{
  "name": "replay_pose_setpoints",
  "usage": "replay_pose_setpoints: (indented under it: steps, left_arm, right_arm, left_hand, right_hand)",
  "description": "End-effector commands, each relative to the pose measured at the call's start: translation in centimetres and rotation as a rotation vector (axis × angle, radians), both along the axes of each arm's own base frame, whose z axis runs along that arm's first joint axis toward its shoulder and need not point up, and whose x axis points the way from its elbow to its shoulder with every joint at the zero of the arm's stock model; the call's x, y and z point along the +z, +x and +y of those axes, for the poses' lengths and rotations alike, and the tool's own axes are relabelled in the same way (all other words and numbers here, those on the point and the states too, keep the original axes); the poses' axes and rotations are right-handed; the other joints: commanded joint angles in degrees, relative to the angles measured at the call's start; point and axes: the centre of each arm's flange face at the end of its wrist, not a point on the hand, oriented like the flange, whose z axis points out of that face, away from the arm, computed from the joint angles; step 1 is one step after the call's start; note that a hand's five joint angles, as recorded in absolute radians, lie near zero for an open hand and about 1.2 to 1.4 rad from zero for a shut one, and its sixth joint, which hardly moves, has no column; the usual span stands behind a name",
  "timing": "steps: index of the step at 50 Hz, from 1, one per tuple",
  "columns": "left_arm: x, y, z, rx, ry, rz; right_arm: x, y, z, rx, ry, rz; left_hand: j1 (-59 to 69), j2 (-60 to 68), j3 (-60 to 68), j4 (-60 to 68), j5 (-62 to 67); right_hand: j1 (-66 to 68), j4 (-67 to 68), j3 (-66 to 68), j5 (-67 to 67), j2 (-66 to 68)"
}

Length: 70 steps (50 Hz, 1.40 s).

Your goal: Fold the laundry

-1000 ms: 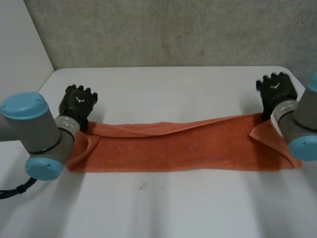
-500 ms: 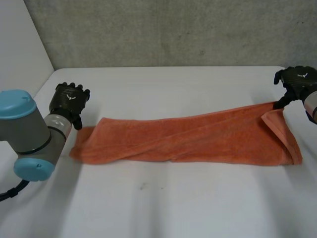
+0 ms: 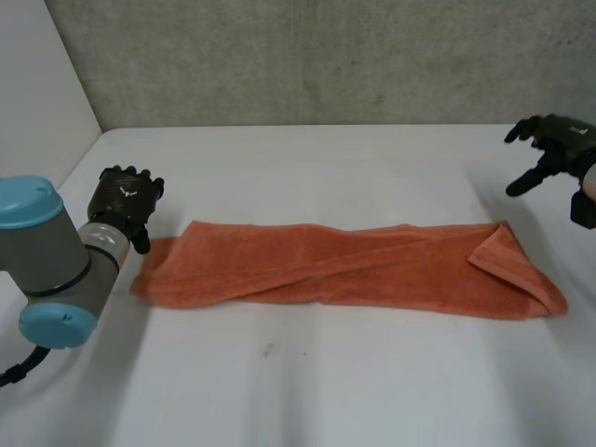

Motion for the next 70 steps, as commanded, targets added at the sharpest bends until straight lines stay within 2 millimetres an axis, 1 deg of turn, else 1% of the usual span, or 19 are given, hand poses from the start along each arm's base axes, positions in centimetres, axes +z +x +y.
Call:
replay_pose_setpoints:
  steps: [1, 4, 9, 13, 15, 18, 20, 21, 24, 29, 33, 38, 43, 45, 54, 59, 62, 65, 70]
  left_arm:
    - [0.1, -0.4, 0.7, -0.015, 0.003, 0.001]
    - [0.2, -0.6, 1.0, -0.021, 0.004, 0.0]
    - [0.3, -0.5, 1.2, -0.021, 0.003, 0.001]
    - [0.5, -0.5, 1.5, -0.022, 0.003, 0.005]
    - [0.6, -0.6, 1.6, -0.023, 0.003, 0.008]
    - [0.6, -0.9, 1.8, -0.029, 0.007, 0.026]
    - [0.8, -1.0, 1.9, -0.032, 0.007, 0.039]
    - [0.8, -1.1, 1.9, -0.033, 0.007, 0.042]
    - [1.0, -1.1, 2.0, -0.032, 0.006, 0.055]
    - [1.2, -1.2, 2.2, -0.032, 0.007, 0.075]
    - [1.3, -1.2, 2.4, -0.035, 0.007, 0.075]
    - [1.2, -1.2, 2.5, -0.035, 0.01, 0.074]
    - [1.2, -1.2, 2.5, -0.037, 0.013, 0.074]
    - [1.1, -1.2, 2.6, -0.038, 0.016, 0.073]
    - [1.1, -1.1, 2.7, -0.036, 0.017, 0.072]
    - [1.1, -1.1, 2.7, -0.036, 0.016, 0.073]
    - [1.1, -1.1, 2.7, -0.036, 0.017, 0.072]
    - [1.1, -1.1, 2.7, -0.036, 0.017, 0.072]
    - [0.8, -1.1, 2.9, -0.038, 0.026, 0.07]
  right_arm:
    - [1.0, -0.4, 0.2, -0.001, 0.048, -0.099]
    - [0.4, -0.2, 0.7, 0.007, 0.085, -0.087]
    - [-0.5, -0.3, 1.6, 0.002, 0.135, -0.055]
    - [-0.7, -0.1, 4.9, -0.017, 0.169, 0.068]
    - [-0.9, -0.1, 5.3, -0.026, 0.174, 0.091]
    - [-2.9, -0.3, 6.7, -0.062, 0.178, 0.202]
    - [-3.3, -0.2, 7.0, -0.065, 0.167, 0.227]
    - [-4.1, 1.0, 7.9, -0.048, 0.129, 0.283]
    - [-4.3, 1.4, 8.1, -0.045, 0.111, 0.297]
    - [-5.6, 2.5, 8.7, -0.046, 0.086, 0.329]
    - [-7.5, 3.0, 9.0, -0.035, 0.111, 0.342]
    - [-8.3, 3.2, 9.1, -0.031, 0.107, 0.378]
    - [-9.5, 2.4, 8.4, -0.077, 0.073, 0.484]
    - [-9.5, 2.3, 8.1, -0.091, 0.06, 0.496]
    - [-9.0, 0.6, 5.5, -0.188, -0.053, 0.597]
    - [-8.4, -1.1, 4.4, -0.23, -0.062, 0.586]
    - [-7.5, -2.6, 2.8, -0.259, -0.088, 0.571]
    - [-8.5, -3.5, 1.7, -0.245, -0.072, 0.534]
    - [-9.5, -5.1, 0.8, -0.246, -0.018, 0.437]
  left_hand:
    - [2.23, 2.64, 2.0, 2.94, 3.34]
    - [2.06, 2.47, 1.84, 2.77, 3.17]
    - [2.06, 2.47, 1.84, 2.77, 3.17]
    - [2.06, 2.47, 1.84, 2.77, 3.17]
    - [2.06, 2.47, 1.84, 2.77, 3.17]
    - [2.06, 2.47, 1.84, 2.77, 3.17]
    - [2.06, 2.47, 1.84, 2.77, 3.17]
    - [2.06, 2.47, 1.84, 2.77, 3.17]
    - [2.06, 2.47, 1.84, 2.77, 3.17]
    - [2.06, 2.47, 1.84, 2.77, 3.17]
    - [2.06, 2.47, 1.84, 2.77, 3.17]
    - [2.06, 2.47, 1.84, 2.77, 3.17]
    - [1.9, 2.31, 1.67, 2.6, 3.0]
    - [1.9, 2.3, 1.67, 2.6, 3.0]
    - [1.73, 2.14, 1.5, 2.43, 2.83]
    - [1.73, 2.14, 1.5, 2.43, 2.83]
    - [1.73, 2.14, 1.5, 2.43, 2.83]
    - [1.73, 2.14, 1.5, 2.43, 2.83]
    - [1.73, 2.14, 1.5, 2.43, 2.83]
  right_hand:
    - [3.94, 0.71, 0.53, 1.61, 0.38]
    - [-1.28, -4.51, -4.69, -3.62, -4.84]
    - [-1.46, -4.69, -4.88, -3.8, -5.02]
    - [-1.46, -4.69, -4.88, -3.8, -5.03]
    - [-1.46, -4.69, -4.88, -3.8, -5.02]
    - [-0.63, -3.86, -4.04, -2.97, -4.19]
    - [-0.29, -3.51, -3.7, -2.62, -3.85]
    - [0.05, -3.18, -3.37, -2.29, -3.51]
    - [0.05, -3.18, -3.36, -2.29, -3.51]
    - [-0.12, -3.34, -3.53, -2.45, -3.68]
    - [0.38, -2.84, -3.03, -1.95, -3.18]
    - [0.72, -2.51, -2.69, -1.61, -2.84]
    - [5.07, 1.84, 1.66, 2.73, 1.51]
    - [6.43, 3.2, 3.01, 4.09, 2.87]
    - [28.79, 25.56, 25.37, 26.45, 25.23]
    - [35.71, 32.48, 32.3, 33.37, 32.15]
    - [42.42, 39.19, 39.01, 40.08, 38.86]
    - [57.63, 54.41, 54.22, 55.3, 54.07]
    - [57.69, 54.46, 54.27, 55.35, 54.13]
